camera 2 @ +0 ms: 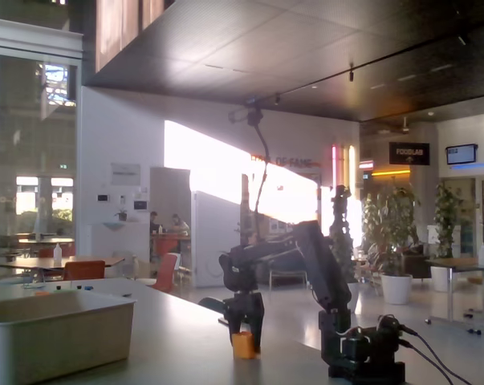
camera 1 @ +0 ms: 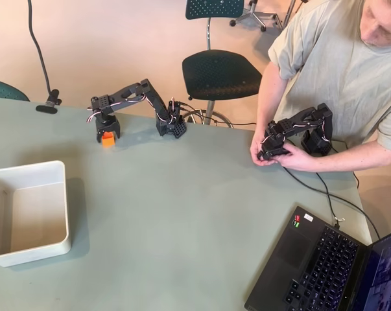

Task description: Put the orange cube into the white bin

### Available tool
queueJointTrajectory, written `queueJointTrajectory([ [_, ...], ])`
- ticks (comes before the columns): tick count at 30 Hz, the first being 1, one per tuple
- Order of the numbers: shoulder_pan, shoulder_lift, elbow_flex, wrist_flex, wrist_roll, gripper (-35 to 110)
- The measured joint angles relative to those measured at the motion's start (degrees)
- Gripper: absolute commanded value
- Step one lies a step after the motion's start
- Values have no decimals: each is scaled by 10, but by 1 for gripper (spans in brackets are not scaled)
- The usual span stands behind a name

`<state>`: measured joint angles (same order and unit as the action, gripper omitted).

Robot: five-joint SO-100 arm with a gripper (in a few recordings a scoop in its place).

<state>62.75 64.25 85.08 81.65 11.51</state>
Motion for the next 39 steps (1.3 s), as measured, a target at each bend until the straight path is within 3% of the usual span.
queueJointTrajectory([
  [15,1,5,0,0,-4,23],
  [21,-1,94,-4,-11,-7,23],
  [29,-49,204,-153,-32,-8,22],
  [39,-176,128,-300,-210,-7,23],
])
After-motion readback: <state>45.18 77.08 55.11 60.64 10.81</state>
